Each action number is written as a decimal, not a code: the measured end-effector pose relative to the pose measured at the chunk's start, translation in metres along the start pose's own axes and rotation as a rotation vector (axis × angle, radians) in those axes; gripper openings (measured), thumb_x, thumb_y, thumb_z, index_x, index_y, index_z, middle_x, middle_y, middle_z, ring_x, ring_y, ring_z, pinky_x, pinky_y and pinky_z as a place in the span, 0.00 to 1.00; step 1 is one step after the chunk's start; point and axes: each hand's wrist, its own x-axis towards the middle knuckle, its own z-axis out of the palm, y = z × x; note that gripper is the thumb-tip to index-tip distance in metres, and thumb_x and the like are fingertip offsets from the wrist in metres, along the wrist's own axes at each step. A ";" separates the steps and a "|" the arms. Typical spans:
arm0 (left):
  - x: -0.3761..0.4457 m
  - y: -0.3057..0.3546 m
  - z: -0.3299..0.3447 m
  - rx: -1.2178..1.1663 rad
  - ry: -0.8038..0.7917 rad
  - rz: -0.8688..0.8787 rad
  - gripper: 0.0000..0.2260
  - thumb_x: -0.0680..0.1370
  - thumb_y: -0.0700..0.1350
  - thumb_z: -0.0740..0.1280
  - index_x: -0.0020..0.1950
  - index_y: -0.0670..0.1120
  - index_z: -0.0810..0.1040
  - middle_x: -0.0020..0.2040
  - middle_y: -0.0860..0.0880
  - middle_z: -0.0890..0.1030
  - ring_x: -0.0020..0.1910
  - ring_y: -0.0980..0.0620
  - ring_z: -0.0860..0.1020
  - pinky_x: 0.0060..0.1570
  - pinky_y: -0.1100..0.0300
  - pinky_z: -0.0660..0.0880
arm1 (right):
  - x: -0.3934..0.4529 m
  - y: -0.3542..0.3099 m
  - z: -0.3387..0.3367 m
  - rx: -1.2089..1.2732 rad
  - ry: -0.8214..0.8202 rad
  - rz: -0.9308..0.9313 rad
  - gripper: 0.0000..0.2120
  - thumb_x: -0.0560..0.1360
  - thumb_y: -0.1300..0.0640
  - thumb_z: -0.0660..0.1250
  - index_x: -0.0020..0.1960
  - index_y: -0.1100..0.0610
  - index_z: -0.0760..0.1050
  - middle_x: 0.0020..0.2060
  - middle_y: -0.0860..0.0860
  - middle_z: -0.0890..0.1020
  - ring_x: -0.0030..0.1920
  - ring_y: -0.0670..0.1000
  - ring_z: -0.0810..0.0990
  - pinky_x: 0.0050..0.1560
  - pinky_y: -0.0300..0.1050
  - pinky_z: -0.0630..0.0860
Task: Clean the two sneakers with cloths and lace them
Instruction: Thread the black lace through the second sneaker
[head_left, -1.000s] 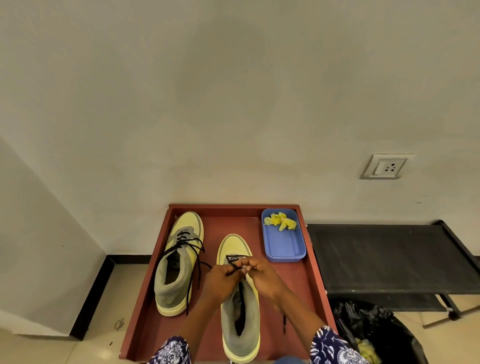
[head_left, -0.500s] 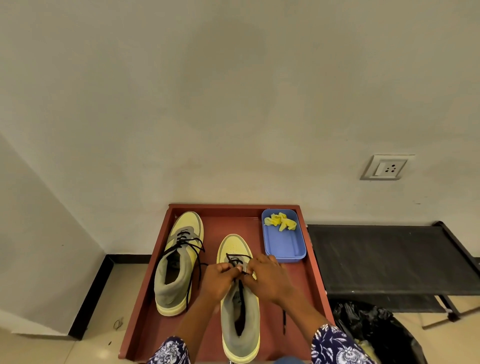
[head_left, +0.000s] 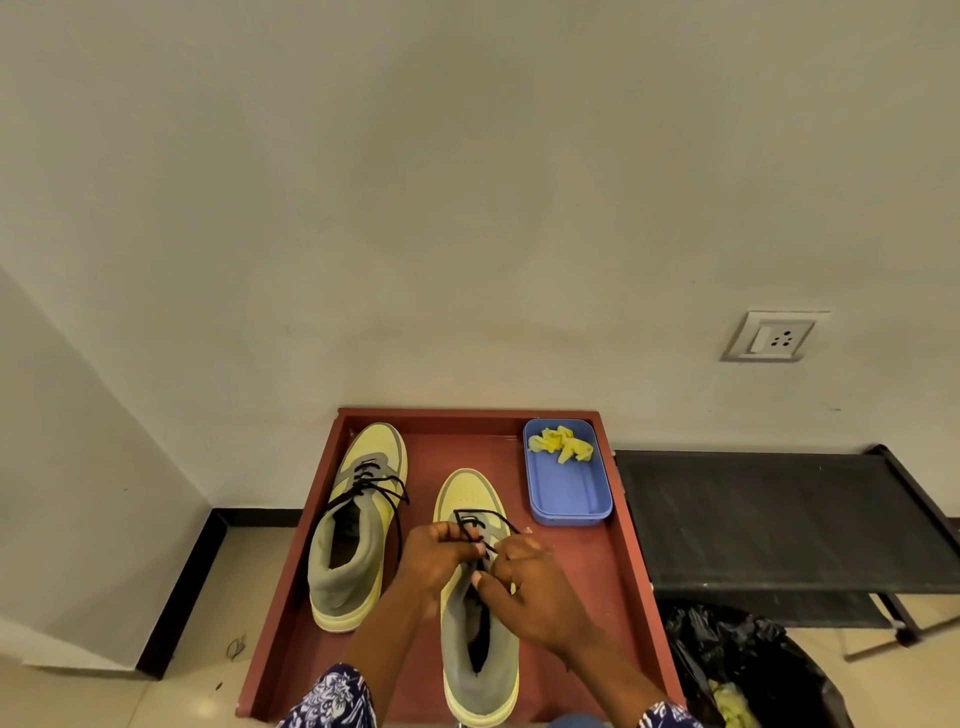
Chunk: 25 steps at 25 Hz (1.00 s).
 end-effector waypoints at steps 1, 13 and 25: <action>0.001 0.000 -0.001 0.030 0.008 0.016 0.08 0.70 0.25 0.66 0.39 0.37 0.76 0.34 0.44 0.77 0.22 0.62 0.75 0.22 0.72 0.68 | -0.002 0.001 -0.001 0.030 0.000 0.005 0.19 0.73 0.47 0.58 0.29 0.58 0.72 0.26 0.50 0.73 0.30 0.44 0.69 0.37 0.35 0.63; 0.013 -0.012 -0.004 0.640 0.106 0.313 0.13 0.71 0.34 0.67 0.35 0.52 0.74 0.36 0.57 0.78 0.38 0.59 0.76 0.36 0.77 0.68 | 0.001 0.016 0.000 -0.005 -0.074 0.284 0.11 0.77 0.58 0.58 0.41 0.60 0.76 0.37 0.53 0.78 0.32 0.45 0.70 0.32 0.36 0.63; 0.014 -0.024 0.010 0.730 0.150 0.510 0.09 0.77 0.34 0.59 0.55 0.39 0.75 0.44 0.53 0.67 0.47 0.52 0.67 0.37 0.75 0.65 | 0.034 0.009 0.007 0.318 -0.286 0.434 0.20 0.75 0.67 0.57 0.65 0.54 0.71 0.60 0.50 0.78 0.60 0.50 0.76 0.60 0.39 0.72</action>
